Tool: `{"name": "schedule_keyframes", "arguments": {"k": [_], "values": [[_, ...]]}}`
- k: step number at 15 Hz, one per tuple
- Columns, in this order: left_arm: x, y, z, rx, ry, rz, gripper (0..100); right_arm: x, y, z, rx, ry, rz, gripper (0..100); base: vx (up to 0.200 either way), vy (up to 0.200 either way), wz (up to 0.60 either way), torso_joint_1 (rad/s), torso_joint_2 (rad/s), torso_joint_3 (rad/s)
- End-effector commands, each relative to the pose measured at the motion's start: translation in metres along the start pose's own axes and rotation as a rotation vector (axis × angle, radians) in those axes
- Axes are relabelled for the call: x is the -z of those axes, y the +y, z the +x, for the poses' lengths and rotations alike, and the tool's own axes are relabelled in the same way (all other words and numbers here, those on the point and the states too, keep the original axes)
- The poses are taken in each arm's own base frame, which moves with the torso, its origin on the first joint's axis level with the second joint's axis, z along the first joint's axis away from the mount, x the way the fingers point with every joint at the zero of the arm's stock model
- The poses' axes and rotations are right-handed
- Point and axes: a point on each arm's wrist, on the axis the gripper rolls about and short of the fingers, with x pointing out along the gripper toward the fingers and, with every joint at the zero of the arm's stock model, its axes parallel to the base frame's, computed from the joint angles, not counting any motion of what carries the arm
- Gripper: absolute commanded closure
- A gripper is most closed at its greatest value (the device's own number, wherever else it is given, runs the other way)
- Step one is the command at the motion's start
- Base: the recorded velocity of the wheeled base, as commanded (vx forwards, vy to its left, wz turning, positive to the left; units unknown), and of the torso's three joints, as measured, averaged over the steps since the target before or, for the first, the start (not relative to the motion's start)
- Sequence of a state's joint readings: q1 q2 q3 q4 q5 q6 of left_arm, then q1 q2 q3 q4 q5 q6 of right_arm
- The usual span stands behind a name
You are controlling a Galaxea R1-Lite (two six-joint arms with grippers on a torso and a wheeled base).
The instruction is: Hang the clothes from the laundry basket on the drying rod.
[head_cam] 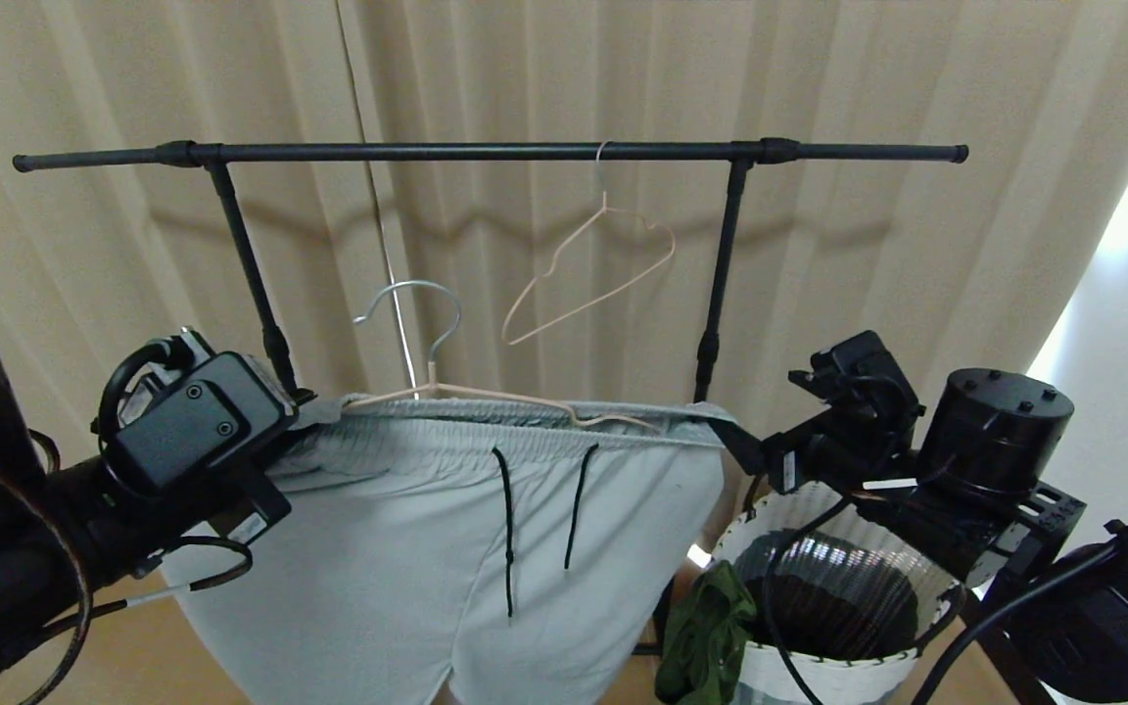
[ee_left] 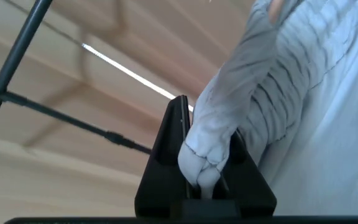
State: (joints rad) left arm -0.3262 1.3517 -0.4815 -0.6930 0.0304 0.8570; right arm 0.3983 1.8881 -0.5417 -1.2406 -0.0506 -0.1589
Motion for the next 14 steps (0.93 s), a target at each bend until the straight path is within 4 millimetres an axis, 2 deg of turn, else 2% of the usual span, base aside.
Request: {"name": "schedule_keyframes", "arguments": {"k": [1,2,4,6,11,14], "values": [[0.004,0.001,0.002,-0.007,0.024,0.012,100,-0.001,0.007,-0.002,-0.020,-0.002,-0.003,0,0.000,0.000,0.00,0.000,0.00,0.000],[0.005,0.001,0.002,-0.006,0.027,0.012,100,-0.002,0.011,-0.003,-0.035,-0.007,-0.006,0,0.000,0.000,0.00,0.000,0.00,0.000],[0.006,-0.001,0.007,0.005,0.036,0.005,100,-0.006,0.036,-0.016,-0.123,-0.004,-0.019,0,0.000,0.000,0.00,0.000,0.00,0.000],[0.006,-0.001,0.011,0.007,0.042,-0.011,100,-0.019,0.052,-0.030,-0.196,-0.005,-0.032,0,0.000,0.000,0.00,0.000,0.00,0.000],[0.006,-0.014,0.025,0.008,0.066,-0.113,100,-0.040,0.059,-0.054,-0.248,-0.039,-0.045,0,0.000,0.000,0.00,0.000,0.00,0.000],[0.000,-0.025,0.036,-0.048,0.087,-0.196,100,-0.036,0.069,-0.061,-0.316,-0.030,-0.065,0,0.000,0.000,0.00,0.000,0.00,0.000]]}}
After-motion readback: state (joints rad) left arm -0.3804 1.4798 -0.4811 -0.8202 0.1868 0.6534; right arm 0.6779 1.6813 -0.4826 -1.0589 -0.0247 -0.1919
